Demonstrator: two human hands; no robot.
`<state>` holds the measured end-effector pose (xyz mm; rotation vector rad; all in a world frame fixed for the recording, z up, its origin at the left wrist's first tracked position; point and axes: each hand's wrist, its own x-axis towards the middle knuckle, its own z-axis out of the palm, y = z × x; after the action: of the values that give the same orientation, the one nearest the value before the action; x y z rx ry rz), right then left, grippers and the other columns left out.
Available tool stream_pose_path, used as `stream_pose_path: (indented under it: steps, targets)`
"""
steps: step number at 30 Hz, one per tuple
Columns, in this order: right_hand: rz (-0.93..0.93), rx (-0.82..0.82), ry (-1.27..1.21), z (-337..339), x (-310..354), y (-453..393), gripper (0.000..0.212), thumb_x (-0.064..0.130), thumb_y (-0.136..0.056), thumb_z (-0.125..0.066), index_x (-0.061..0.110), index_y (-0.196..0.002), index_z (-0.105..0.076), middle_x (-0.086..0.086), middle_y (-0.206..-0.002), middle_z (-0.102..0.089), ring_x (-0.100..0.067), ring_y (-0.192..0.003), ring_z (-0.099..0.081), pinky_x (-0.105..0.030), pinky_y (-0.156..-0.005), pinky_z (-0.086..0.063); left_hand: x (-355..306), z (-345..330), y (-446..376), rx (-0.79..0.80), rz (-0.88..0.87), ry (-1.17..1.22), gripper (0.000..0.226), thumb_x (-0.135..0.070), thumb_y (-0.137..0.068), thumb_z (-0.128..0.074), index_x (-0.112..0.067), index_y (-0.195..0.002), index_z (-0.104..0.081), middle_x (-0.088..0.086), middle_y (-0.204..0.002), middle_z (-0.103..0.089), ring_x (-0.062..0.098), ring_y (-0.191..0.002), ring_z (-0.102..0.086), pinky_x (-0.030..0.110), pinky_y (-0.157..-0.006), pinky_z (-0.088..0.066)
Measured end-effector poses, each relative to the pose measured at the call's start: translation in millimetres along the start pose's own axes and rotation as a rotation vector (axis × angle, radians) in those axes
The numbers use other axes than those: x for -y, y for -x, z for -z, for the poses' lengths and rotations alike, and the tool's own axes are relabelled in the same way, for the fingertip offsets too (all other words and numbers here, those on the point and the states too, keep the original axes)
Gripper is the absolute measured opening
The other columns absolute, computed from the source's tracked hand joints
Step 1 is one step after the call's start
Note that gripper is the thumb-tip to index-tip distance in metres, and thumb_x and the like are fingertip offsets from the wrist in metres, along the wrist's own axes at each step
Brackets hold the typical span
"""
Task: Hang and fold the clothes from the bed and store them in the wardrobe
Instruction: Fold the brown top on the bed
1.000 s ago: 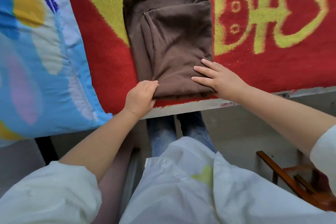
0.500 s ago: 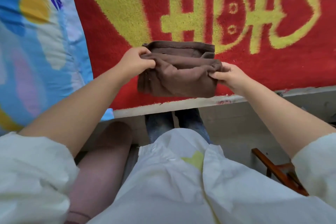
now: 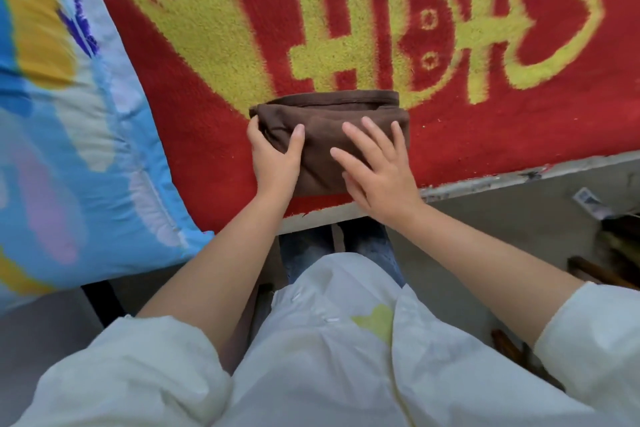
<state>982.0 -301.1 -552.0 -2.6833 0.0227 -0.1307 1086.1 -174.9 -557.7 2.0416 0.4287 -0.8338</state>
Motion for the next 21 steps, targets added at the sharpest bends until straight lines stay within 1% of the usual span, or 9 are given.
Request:
stream_pose_path:
  steps: [3, 4, 6, 8, 11, 14, 18, 19, 21]
  targets:
    - [0.103, 0.126, 0.230, -16, -13, 7, 0.033, 0.019, -0.091, -0.042, 0.019, -0.124, -0.047, -0.009, -0.133, -0.053, -0.030, -0.128, -0.034, -0.050, -0.111, -0.005, -2, 0, -8, 0.023, -0.011, -0.138, 0.061, -0.030, -0.093, -0.050, -0.008, -0.143, -0.022, 0.011, -0.142, -0.039, 0.023, -0.129, -0.039, 0.025, -0.104, -0.030]
    - [0.086, 0.152, 0.284, -17, -18, 6, 0.036, 0.022, -0.090, -0.043, 0.020, -0.126, -0.046, -0.008, -0.133, -0.054, -0.029, -0.128, -0.033, -0.050, -0.111, -0.003, -4, 0, -11, 0.001, -0.013, -0.181, 0.056, -0.028, -0.095, -0.047, -0.007, -0.142, -0.025, 0.011, -0.140, -0.042, 0.024, -0.127, -0.041, 0.024, -0.098, -0.030]
    - [0.010, 0.207, 0.337, -17, -28, -6, 0.036, 0.029, -0.096, -0.031, 0.022, -0.129, -0.043, -0.007, -0.134, -0.053, -0.028, -0.129, -0.032, -0.051, -0.109, -0.003, -9, 0, -19, -0.054, -0.030, -0.250, 0.046, -0.027, -0.098, -0.041, -0.006, -0.138, -0.033, 0.013, -0.132, -0.049, 0.027, -0.120, -0.047, 0.026, -0.089, -0.033]
    - [-0.074, 0.243, 0.373, -20, -34, -23, 0.043, 0.036, -0.099, -0.021, 0.024, -0.130, -0.047, -0.006, -0.134, -0.053, -0.030, -0.129, -0.037, -0.054, -0.108, -0.009, -11, -2, -29, -0.088, -0.060, -0.315, 0.039, -0.026, -0.099, -0.038, -0.003, -0.131, -0.038, 0.015, -0.121, -0.056, 0.030, -0.110, -0.052, 0.028, -0.076, -0.033]
    - [-0.176, 0.313, 0.415, -26, -36, -43, 0.044, 0.042, -0.094, -0.029, 0.027, -0.125, -0.057, -0.003, -0.131, -0.056, -0.030, -0.120, -0.053, -0.055, -0.102, -0.032, -6, -4, -41, -0.102, -0.092, -0.464, 0.035, -0.027, -0.100, -0.034, -0.003, -0.125, -0.038, 0.021, -0.109, -0.060, 0.036, -0.098, -0.056, 0.031, -0.065, -0.028]
    - [-0.163, 0.328, 0.438, -32, -46, -48, 0.048, 0.045, -0.087, -0.034, 0.027, -0.123, -0.059, -0.004, -0.127, -0.059, -0.032, -0.114, -0.057, -0.062, -0.092, -0.038, -1, -10, -46, -0.124, -0.108, -0.567, 0.039, -0.028, -0.101, -0.030, -0.002, -0.129, -0.034, 0.025, -0.111, -0.059, 0.042, -0.099, -0.055, 0.037, -0.068, -0.034]
    - [-0.176, 0.356, 0.423, -37, -49, -47, 0.049, 0.046, -0.087, -0.033, 0.025, -0.123, -0.060, -0.006, -0.126, -0.060, -0.034, -0.113, -0.058, -0.063, -0.091, -0.038, -3, -12, -49, -0.116, -0.099, -0.591, 0.039, -0.030, -0.100, -0.029, -0.003, -0.129, -0.035, 0.023, -0.112, -0.058, 0.040, -0.100, -0.055, 0.038, -0.068, -0.034]
    - [-0.185, 0.375, 0.404, -36, -49, -48, 0.049, 0.046, -0.087, -0.033, 0.025, -0.123, -0.060, -0.006, -0.125, -0.060, -0.034, -0.113, -0.058, -0.064, -0.091, -0.037, -4, -12, -48, -0.119, -0.103, -0.586, 0.040, -0.031, -0.100, -0.031, -0.005, -0.130, -0.035, 0.020, -0.116, -0.057, 0.038, -0.104, -0.054, 0.038, -0.071, -0.035]
    - [-0.194, 0.367, 0.325, -31, -46, -47, 0.049, 0.044, -0.088, -0.033, 0.022, -0.123, -0.060, -0.008, -0.125, -0.060, -0.035, -0.114, -0.057, -0.065, -0.094, -0.033, -4, -6, -41, -0.159, -0.089, -0.551, 0.049, -0.038, -0.096, -0.040, -0.009, -0.136, -0.033, 0.015, -0.129, -0.047, 0.031, -0.119, -0.044, 0.039, -0.088, -0.035]
